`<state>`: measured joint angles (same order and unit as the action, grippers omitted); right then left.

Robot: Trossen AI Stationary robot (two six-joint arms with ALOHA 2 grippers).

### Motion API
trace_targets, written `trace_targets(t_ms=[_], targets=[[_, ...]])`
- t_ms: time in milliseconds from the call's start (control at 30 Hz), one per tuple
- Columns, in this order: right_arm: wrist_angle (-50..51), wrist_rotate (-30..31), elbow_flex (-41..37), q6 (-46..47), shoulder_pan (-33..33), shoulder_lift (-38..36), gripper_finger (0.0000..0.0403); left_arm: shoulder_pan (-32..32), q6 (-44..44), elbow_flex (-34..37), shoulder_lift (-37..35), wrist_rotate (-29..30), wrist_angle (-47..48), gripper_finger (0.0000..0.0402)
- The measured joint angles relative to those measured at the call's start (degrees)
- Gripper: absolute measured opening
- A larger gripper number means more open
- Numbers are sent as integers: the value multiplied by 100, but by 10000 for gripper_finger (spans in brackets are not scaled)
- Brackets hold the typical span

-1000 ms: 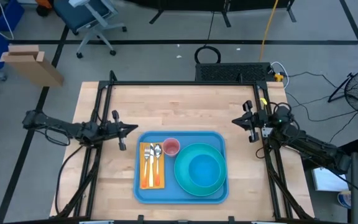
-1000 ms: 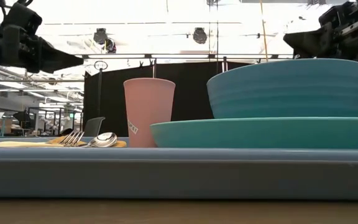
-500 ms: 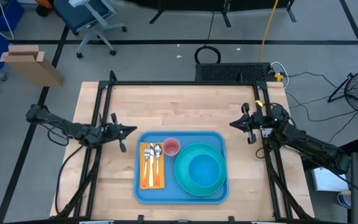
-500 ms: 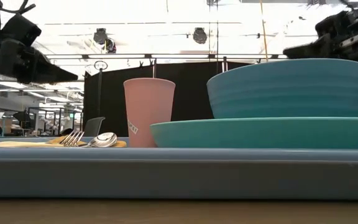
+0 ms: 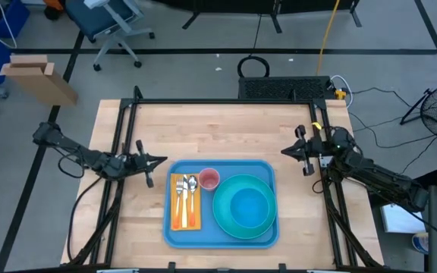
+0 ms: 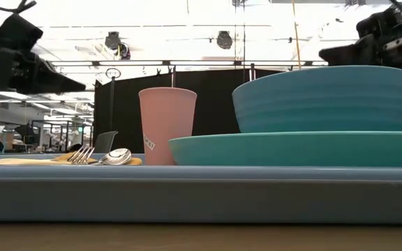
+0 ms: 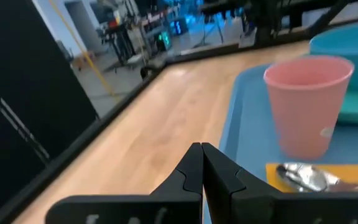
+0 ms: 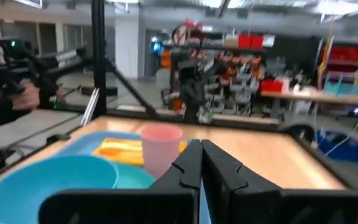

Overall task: Set up tray
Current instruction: Return to Home Position

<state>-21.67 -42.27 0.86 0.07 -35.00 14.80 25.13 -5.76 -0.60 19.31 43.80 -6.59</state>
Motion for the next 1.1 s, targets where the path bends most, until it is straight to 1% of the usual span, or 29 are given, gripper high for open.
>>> trace_targets(t_ms=[67,167,233,367,400,433,533,600,700,800,967,1033,1100], targets=[[-236,12,0,98,-3,-23,0,84,-173,0,-170,38,-40,0],[-525,-3,0,317,-2,-45,0,245,-445,0,-537,259,-22,0],[-665,-147,0,483,0,-58,0,344,-694,0,-844,282,-17,0],[-752,-428,0,651,2,-97,0,433,-1285,0,-1635,221,160,0],[-770,-547,0,655,4,-104,0,419,-1425,0,-1863,129,215,0],[-769,-610,0,648,19,-110,0,393,-1507,-11,-1924,4,207,0],[-773,-582,0,633,88,-121,0,241,-1633,-4,-1902,-223,221,0],[-767,-577,0,607,146,-122,0,89,-1481,-4,-1902,-332,245,0],[-786,-557,0,586,256,-130,0,-110,-1490,-4,-1904,-790,193,0],[-784,-546,-1,493,353,-128,0,-419,-1448,0,-1904,-875,124,1],[-768,-288,-2,399,467,-127,0,-825,-916,-4,-1904,-1274,230,1],[-647,-250,-2,378,502,-126,0,-891,-812,-4,-1900,-1422,245,1],[-475,-250,-1,325,553,-126,0,-914,-751,-4,-1900,-1452,250,1]])
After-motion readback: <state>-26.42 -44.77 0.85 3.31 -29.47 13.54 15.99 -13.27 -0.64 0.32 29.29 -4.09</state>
